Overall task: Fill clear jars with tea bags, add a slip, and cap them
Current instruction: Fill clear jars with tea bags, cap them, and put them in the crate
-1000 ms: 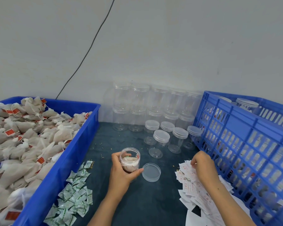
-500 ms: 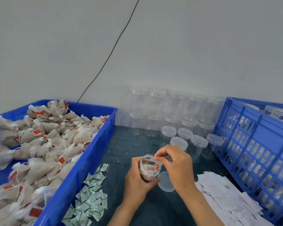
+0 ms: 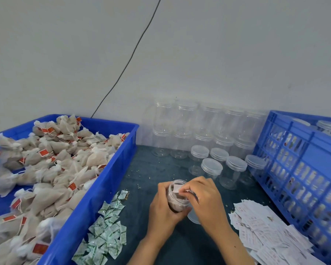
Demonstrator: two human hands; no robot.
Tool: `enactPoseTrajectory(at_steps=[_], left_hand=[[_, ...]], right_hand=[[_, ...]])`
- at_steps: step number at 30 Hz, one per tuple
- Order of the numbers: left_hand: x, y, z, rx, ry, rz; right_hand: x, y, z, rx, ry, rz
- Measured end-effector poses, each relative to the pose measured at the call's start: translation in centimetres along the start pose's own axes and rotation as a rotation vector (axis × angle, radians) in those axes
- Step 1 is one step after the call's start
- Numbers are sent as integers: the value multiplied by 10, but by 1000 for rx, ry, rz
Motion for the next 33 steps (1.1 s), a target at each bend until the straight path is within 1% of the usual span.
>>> enactPoseTrajectory(at_steps=[3,8,11,13,15,17,22,25,30,33], left_hand=[[0,0,-1,2,-9,4],[-2,-1,-2,11,-26,-4],[-3,-1,-3,12,-43,-16],[-3,-1,-3,14,-47,-16],[-3,-1,-3,17,-46,-15],[-3,-1,-3,18,-47,-8],[-1,-1,-4,24,-45,0],[0,0,-3,23,-40,6],[0,0,-2,28,-19,22],[0,0,-2,21,-20,24]], right_hand=[[-3,1,-2,136,38,98],[-6,3,-6,341,16,47],[-5,1,-7,413,13,36],[-4,0,-8,410,51,35],[-3,-1,-10,365,167,58],[-2,-4,-8,356,243,59],[-2,-4,-6,450,217,17],[-1,-2,-8,472,193,16],[0,-2,-10,468,228,70],[2,-5,-12,381,330,115]])
Point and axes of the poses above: each hand's wrist, its own y-axis towards the middle knuckle, its own z-axis out of the palm, x = y × z, the point moved 1 cm from there along y, towards the middle knuckle, and after that the axes turned 14 degrees about -z, right-handed, at the moved point
